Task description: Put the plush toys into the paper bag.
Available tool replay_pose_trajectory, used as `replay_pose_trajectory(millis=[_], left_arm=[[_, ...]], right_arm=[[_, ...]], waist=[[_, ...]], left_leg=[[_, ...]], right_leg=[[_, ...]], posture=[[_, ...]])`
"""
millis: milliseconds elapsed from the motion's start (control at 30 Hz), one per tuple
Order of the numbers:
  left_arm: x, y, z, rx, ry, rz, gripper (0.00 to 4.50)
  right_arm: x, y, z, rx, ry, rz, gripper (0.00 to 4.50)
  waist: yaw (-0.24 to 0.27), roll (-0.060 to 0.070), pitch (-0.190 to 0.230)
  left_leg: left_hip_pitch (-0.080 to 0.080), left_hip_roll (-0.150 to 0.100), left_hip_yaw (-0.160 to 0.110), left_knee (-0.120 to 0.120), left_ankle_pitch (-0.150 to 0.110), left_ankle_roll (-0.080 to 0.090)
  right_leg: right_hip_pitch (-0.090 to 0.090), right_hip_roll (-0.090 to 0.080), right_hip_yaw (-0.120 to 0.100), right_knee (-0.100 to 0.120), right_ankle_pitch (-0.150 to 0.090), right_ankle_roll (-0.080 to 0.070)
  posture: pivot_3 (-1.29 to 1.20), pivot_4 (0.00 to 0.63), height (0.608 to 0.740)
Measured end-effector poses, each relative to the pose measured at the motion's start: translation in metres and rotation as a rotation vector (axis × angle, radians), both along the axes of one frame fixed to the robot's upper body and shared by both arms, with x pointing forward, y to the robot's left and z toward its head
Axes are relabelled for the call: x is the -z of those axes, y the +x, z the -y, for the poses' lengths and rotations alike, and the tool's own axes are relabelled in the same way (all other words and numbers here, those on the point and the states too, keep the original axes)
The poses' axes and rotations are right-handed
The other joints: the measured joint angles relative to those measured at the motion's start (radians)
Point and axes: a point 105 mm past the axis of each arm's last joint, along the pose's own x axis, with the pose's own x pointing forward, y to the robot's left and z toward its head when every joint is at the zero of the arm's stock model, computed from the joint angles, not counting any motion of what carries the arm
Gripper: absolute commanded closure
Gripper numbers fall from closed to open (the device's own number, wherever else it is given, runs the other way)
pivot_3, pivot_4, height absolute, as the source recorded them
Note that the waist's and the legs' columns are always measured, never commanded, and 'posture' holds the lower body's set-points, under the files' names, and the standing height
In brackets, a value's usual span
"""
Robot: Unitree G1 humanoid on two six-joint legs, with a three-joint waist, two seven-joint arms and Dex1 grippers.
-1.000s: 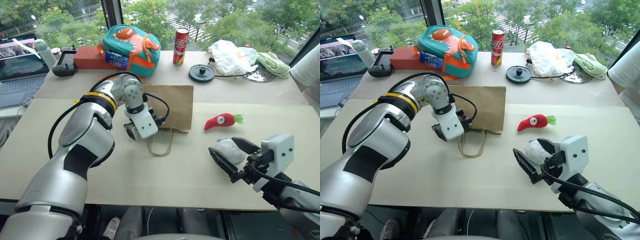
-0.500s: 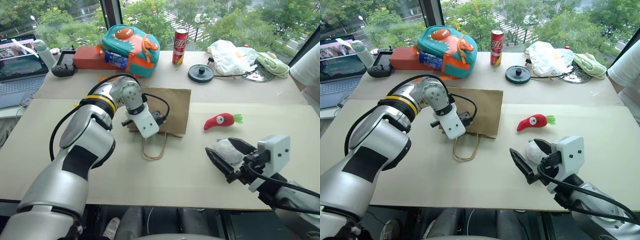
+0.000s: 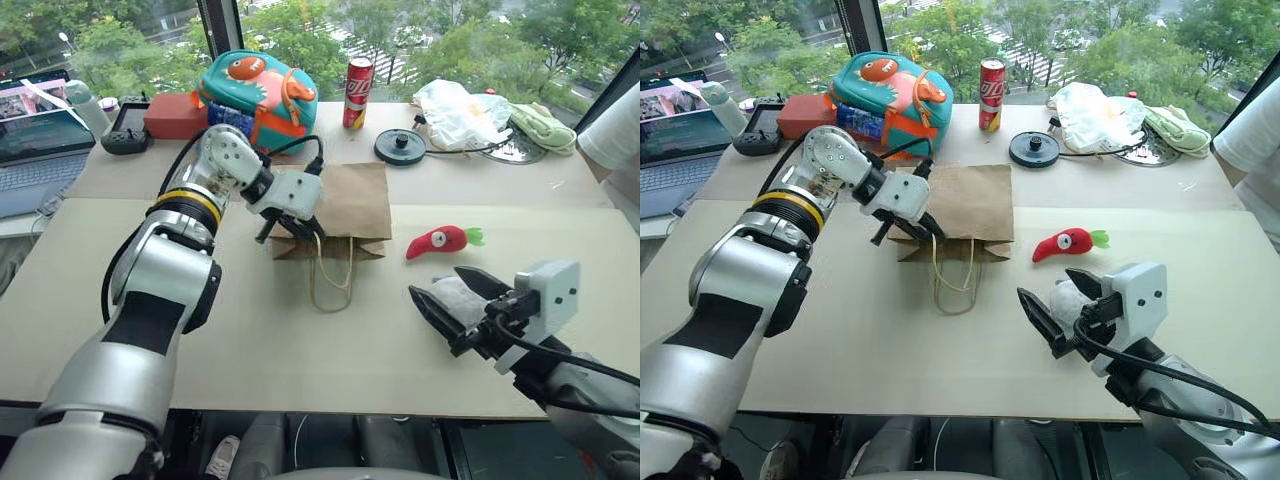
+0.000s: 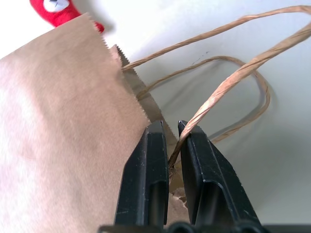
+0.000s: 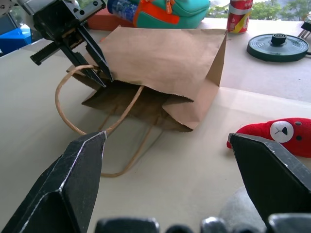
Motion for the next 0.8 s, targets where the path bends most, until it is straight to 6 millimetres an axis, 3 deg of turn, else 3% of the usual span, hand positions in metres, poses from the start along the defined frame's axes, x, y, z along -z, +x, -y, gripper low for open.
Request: replay_pose_trajectory(millis=[167,267,367,500,600,800], left_arm=[[-0.017,0.006,0.004,-0.090,-0.174,-0.072,3.95],[-0.025,0.009,0.010,-0.126,-0.272,-0.113,3.95],[-0.030,0.008,0.017,-0.121,-0.326,-0.130,3.95],[-0.029,0.008,0.015,-0.132,-0.359,-0.152,3.95],[-0.026,0.008,0.014,-0.142,-0.369,-0.172,3.95],[-0.026,0.007,0.015,-0.127,-0.369,-0.168,3.95]], right_arm=[[0.003,0.002,0.003,0.007,0.001,-0.014,0.00],[0.006,0.014,0.008,0.036,-0.021,-0.015,0.00],[0.019,0.031,0.022,0.130,-0.074,-0.062,0.00],[0.041,0.046,0.057,0.321,-0.137,-0.153,0.00],[0.048,0.046,0.066,0.355,-0.179,-0.191,0.00],[0.073,0.032,0.058,0.312,-0.130,-0.358,0.00]], waist=[[0.001,0.000,0.000],[0.000,0.000,0.000],[-0.001,0.000,0.000],[0.001,0.001,0.000],[0.002,0.001,0.000],[0.002,0.001,-0.001]], left_leg=[[0.000,0.000,0.000,0.000,0.000,0.000],[0.001,0.000,0.000,0.001,0.000,0.000],[0.001,0.000,0.000,0.001,0.000,0.000],[0.001,0.000,0.000,0.000,0.000,0.000],[0.000,0.000,0.000,0.000,0.000,0.000],[0.001,0.000,0.000,0.000,0.000,0.000]], right_leg=[[0.000,0.000,0.000,0.000,0.000,0.000],[0.000,0.000,0.000,0.000,0.000,0.000],[0.000,0.000,0.000,0.001,0.000,-0.001],[0.000,0.000,0.000,0.001,0.000,-0.001],[0.000,0.000,0.000,0.001,0.001,-0.001],[0.000,0.000,0.000,0.001,0.001,-0.001]], posture=[[0.00,0.150,0.740],[0.00,0.150,0.740],[0.00,0.150,0.740],[0.00,0.150,0.740],[0.00,0.150,0.740],[0.00,0.150,0.740]])
